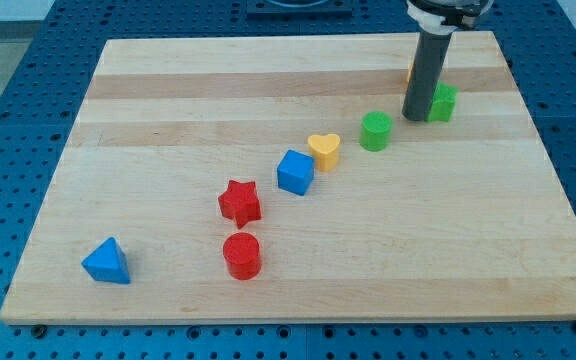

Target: Place your arm between the green circle and green star

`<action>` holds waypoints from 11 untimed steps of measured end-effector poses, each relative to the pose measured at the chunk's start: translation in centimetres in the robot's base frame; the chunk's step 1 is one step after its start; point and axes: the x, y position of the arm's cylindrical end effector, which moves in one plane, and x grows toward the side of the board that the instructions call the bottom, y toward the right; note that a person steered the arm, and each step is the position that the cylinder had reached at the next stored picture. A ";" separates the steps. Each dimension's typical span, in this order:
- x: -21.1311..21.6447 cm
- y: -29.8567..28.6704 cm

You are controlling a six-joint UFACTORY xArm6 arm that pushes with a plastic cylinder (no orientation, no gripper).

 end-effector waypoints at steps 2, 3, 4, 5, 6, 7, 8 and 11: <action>1.7 -0.3; -0.1 -4.4; 1.1 -10.4; 1.2 -12.3; -2.1 -7.1; -3.1 -2.0; 1.1 0.2; 2.3 -3.6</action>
